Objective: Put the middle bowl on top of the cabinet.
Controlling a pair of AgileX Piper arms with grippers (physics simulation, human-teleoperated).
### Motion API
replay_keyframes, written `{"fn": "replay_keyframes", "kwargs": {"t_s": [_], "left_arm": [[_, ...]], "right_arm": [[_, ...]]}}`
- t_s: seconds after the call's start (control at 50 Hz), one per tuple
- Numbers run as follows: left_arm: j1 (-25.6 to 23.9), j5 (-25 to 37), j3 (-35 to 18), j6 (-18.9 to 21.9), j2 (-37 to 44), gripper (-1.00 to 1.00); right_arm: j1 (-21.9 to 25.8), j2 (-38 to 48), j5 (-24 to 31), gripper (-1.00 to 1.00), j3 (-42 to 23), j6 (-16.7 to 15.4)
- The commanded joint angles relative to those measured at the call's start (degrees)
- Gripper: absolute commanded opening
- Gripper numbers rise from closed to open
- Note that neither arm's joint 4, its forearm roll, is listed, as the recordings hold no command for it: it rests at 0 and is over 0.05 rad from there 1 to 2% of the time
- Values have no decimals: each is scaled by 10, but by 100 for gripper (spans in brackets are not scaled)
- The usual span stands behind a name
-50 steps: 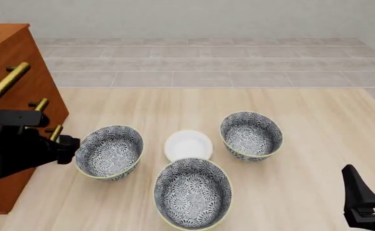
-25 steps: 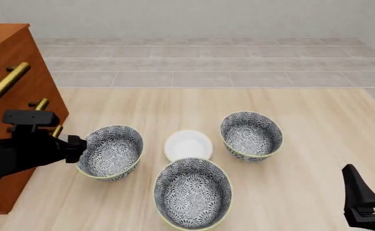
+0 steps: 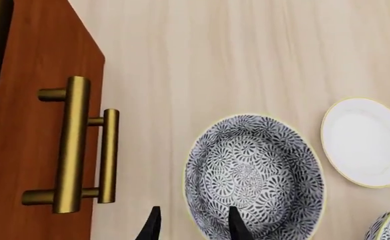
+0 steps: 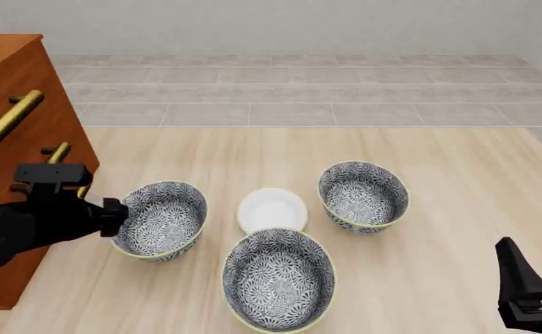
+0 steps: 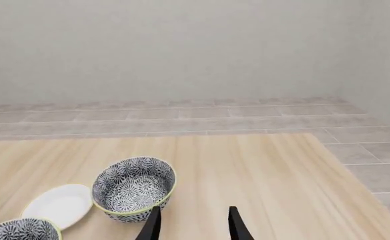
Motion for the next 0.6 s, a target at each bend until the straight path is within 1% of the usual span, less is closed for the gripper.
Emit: {"fn": "replay_keyframes", "kwargs": {"t_s": [0.02,0.34,0.6], "left_arm": [[2,-19,6,-5,19,100],[-5,-31,10,-17,26,100],[0,-50,12,-24,44,100]], "right_arm": [[-1,-1,1,100,0,-1],[-2,-3,2,100,-1,-2],[-1,-1,0,100,0,-3]]}}
